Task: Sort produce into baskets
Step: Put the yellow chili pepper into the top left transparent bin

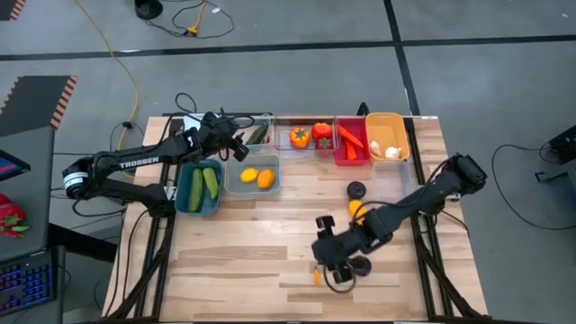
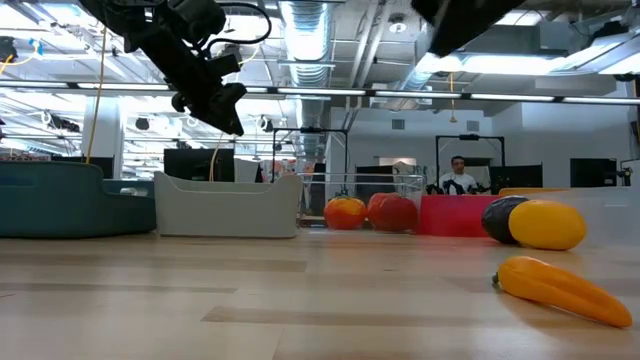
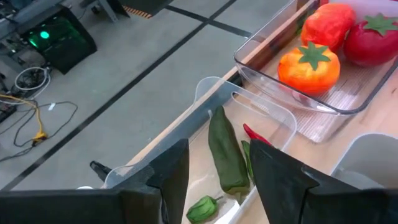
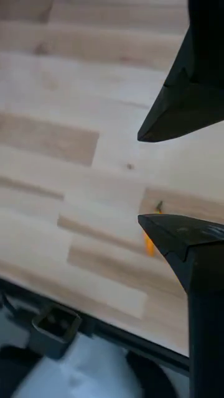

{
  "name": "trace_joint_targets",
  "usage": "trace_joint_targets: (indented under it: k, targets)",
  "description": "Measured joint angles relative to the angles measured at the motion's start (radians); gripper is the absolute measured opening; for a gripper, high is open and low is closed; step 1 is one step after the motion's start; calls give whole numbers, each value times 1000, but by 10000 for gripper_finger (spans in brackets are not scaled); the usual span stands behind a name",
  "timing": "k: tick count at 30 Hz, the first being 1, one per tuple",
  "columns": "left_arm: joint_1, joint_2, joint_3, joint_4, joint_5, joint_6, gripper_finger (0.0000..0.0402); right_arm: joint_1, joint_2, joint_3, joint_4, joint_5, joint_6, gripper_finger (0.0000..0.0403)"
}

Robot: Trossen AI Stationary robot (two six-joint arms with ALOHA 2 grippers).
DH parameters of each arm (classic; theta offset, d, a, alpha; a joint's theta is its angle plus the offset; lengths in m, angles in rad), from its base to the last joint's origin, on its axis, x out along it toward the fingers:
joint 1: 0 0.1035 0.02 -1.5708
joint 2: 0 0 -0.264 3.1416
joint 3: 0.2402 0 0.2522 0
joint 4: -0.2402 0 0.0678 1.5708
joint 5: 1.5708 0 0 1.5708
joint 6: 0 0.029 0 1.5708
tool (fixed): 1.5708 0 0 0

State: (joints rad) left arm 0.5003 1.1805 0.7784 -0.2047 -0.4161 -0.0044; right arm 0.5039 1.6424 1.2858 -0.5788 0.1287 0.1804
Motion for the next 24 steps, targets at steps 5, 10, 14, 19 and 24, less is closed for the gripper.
trace_joint_targets:
  k: [5, 10, 14, 19, 24]
  targets:
    - [0, 0, 0, 0, 3, 0, 157, 48, 3, 0, 4, 0, -57, 228]
    - [0, 0, 0, -1, 4, 0, 157, 45, 51, 2, 37, -1, -58, 228]
    - [0, 0, 0, -15, 11, -4, 157, 43, 125, 1, 58, -22, -107, 228]
    - [0, 0, 0, -33, 18, -4, 157, 44, 212, 2, 77, -73, -181, 227]
    - [0, 0, 0, -32, 19, -6, 157, 42, 269, 2, 91, -82, -231, 213]
